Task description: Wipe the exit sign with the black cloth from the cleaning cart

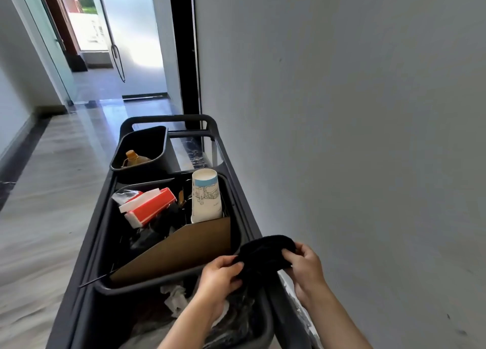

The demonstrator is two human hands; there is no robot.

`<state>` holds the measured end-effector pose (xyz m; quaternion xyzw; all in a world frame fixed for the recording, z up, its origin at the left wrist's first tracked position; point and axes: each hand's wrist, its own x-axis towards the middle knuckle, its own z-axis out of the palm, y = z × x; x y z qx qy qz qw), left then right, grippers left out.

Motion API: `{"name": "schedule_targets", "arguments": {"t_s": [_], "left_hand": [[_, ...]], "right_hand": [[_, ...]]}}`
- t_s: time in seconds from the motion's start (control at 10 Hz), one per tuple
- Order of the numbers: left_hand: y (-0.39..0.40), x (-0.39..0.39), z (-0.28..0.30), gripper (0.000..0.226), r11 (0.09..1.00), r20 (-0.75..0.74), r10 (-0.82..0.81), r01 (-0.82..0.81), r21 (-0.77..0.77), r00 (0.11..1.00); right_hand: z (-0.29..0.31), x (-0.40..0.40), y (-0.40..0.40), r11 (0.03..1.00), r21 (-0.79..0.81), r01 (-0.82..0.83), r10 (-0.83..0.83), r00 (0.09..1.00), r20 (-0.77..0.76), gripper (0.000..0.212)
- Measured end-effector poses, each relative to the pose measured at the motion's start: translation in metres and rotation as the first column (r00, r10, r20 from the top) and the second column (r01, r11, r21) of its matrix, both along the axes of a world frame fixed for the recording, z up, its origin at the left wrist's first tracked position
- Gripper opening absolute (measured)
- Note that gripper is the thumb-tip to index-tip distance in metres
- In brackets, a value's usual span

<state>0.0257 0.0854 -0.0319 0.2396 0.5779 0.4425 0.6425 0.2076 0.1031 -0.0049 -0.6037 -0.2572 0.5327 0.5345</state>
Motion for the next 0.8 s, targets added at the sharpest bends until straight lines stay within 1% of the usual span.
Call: {"name": "schedule_targets", "arguments": {"t_s": [0.1, 0.2, 0.3, 0.4, 0.5, 0.6, 0.7, 0.8], "left_hand": [[0.007, 0.009, -0.023, 0.015, 0.996, 0.011, 0.047, -0.046, -0.075, 0.999], [0.008, 0.016, -0.032, 0.013, 0.995, 0.021, 0.055, -0.053, -0.086, 0.998], [0.008, 0.022, -0.034, 0.015, 0.994, 0.044, 0.065, -0.061, -0.089, 0.997], [0.010, 0.021, -0.033, 0.013, 0.995, 0.011, 0.055, -0.054, -0.080, 0.998], [0.011, 0.016, -0.031, 0.011, 0.998, -0.044, 0.014, -0.016, -0.060, 0.999], [0.009, 0.012, -0.027, 0.012, 0.997, -0.050, 0.003, -0.006, -0.078, 0.999], [0.005, 0.005, -0.016, 0.015, 0.999, -0.106, 0.007, -0.011, -0.033, 0.994], [0.001, -0.001, -0.005, 0.008, 0.997, -0.190, 0.064, -0.057, 0.043, 0.980]], "right_hand": [[-0.027, 0.007, 0.003, 0.995, -0.082, 0.059, -0.053, 0.996, 0.070, 0.015], [-0.039, 0.011, 0.006, 0.991, -0.110, 0.070, -0.053, 0.988, 0.147, 0.013], [-0.051, 0.016, 0.009, 0.980, -0.186, 0.069, -0.040, 0.987, 0.154, 0.010], [-0.057, 0.017, 0.010, 0.975, -0.219, 0.032, -0.015, 0.996, 0.083, 0.007], [-0.060, 0.023, 0.009, 0.976, -0.211, -0.044, 0.047, 0.999, 0.009, 0.008], [-0.057, 0.028, 0.005, 0.977, -0.200, -0.078, 0.081, 0.997, 0.005, 0.013], [-0.044, 0.032, -0.002, 0.986, -0.140, -0.086, 0.098, 0.992, 0.084, 0.025], [-0.034, 0.037, -0.009, 0.994, -0.089, -0.068, 0.084, 0.980, 0.181, 0.029]]}}
